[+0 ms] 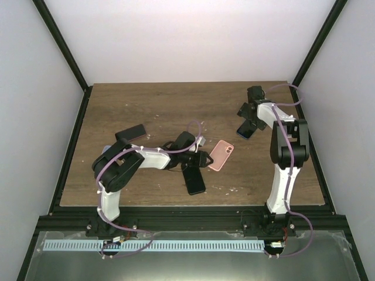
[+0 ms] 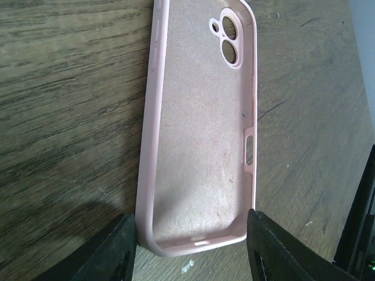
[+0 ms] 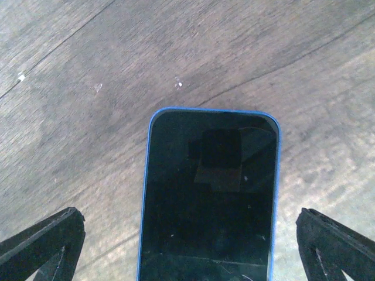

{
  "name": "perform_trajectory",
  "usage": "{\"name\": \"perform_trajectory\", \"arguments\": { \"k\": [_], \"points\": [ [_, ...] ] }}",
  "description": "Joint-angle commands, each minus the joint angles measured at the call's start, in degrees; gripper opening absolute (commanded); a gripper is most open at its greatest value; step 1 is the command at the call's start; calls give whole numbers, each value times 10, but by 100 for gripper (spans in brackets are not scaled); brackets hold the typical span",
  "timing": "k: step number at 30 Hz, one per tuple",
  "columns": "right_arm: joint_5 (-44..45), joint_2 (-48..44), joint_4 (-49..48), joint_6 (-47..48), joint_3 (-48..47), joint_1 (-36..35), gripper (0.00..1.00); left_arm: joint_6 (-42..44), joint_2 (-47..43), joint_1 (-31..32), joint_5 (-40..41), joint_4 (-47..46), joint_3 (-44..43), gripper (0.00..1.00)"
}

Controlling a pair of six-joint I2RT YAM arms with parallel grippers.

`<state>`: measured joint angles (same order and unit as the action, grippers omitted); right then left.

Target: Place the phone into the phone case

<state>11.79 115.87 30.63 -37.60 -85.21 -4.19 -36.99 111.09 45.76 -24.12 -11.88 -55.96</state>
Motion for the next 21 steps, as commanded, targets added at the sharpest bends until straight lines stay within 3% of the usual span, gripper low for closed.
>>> {"name": "perform_trajectory", "arguments": {
  "k": [1, 13, 21],
  "points": [
    [32, 49, 60, -18, -67, 7, 100, -26, 28, 7, -10, -5, -2, 54],
    [49, 94, 106, -27, -85, 6, 99, 15, 49, 7, -6, 19, -46, 54],
    [23, 95, 79, -2, -55, 6, 86, 2, 60, 6, -22, 15, -53, 52]
  ]
}}
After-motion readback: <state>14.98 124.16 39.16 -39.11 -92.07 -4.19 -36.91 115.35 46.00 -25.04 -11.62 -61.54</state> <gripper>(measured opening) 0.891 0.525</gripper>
